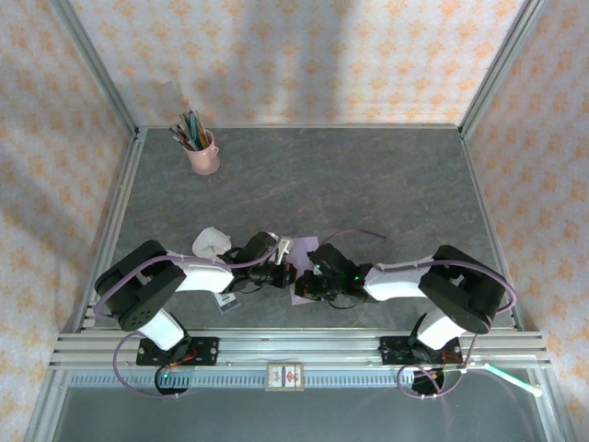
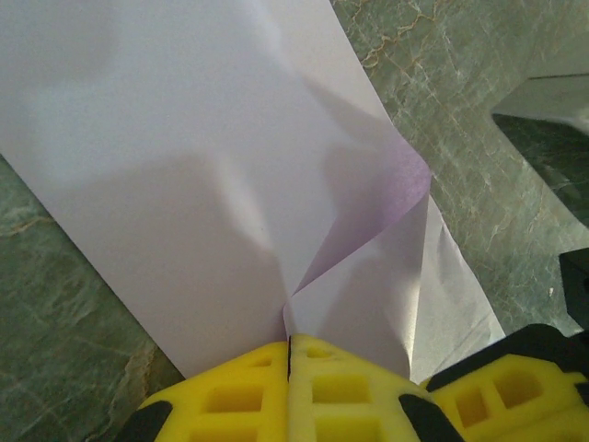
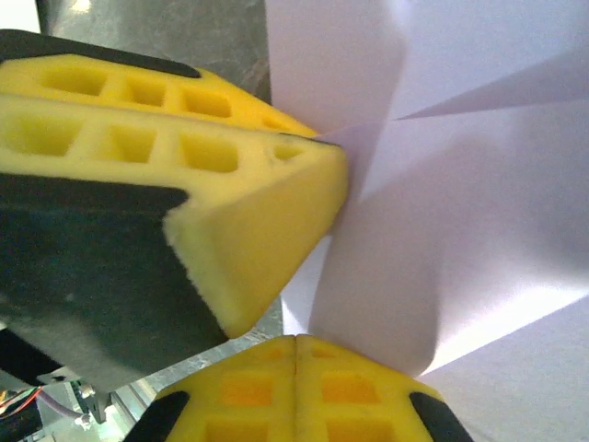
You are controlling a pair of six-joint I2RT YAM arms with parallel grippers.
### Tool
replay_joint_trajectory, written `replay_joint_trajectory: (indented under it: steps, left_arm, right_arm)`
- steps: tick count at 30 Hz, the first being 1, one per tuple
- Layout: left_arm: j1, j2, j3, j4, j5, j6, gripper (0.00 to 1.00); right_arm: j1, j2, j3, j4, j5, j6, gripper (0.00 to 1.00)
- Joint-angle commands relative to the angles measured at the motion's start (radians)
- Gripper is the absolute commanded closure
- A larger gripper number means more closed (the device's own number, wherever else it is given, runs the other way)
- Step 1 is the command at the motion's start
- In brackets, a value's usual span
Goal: Fold a paper plane with a square sheet of paper (pick it up from the middle)
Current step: Fold the triangle at the bottom-center of the table.
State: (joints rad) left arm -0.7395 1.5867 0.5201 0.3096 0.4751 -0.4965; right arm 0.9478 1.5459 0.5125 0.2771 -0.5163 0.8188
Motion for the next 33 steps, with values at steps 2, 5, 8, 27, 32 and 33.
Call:
replay_joint_trajectory:
  steps: [2,5,8,27,32,33]
  left_arm:
    - [0.0,0.068,-0.033,-0.142,-0.038,0.022,1.0]
    - [0.0,0.071,-0.034,-0.141,-0.038,0.025,1.0]
    - [0.002,0.074,-0.033,-0.141,-0.038,0.025,1.0]
    - [0.002,0.075,-0.028,-0.148,-0.036,0.03,1.0]
    - [0.003,0.079,-0.026,-0.147,-0.036,0.033,1.0]
    - [0.003,0.081,-0.025,-0.147,-0.035,0.033,1.0]
  right_arm:
    - [-0.007,0.031,-0.012,-0.003,0.014,-0.026,1.0]
    - [-0.015,0.02,-0.005,-0.029,0.01,-0.038,1.0]
    - [-0.026,-0.013,0.012,-0.046,0.01,-0.041,1.0]
    - [-0.072,0.004,0.017,-0.073,0.005,-0.073,1.0]
    - [-0.084,-0.03,0.057,-0.112,0.005,-0.088,1.0]
    - [-0.091,-0.037,0.063,-0.117,0.001,-0.09,1.0]
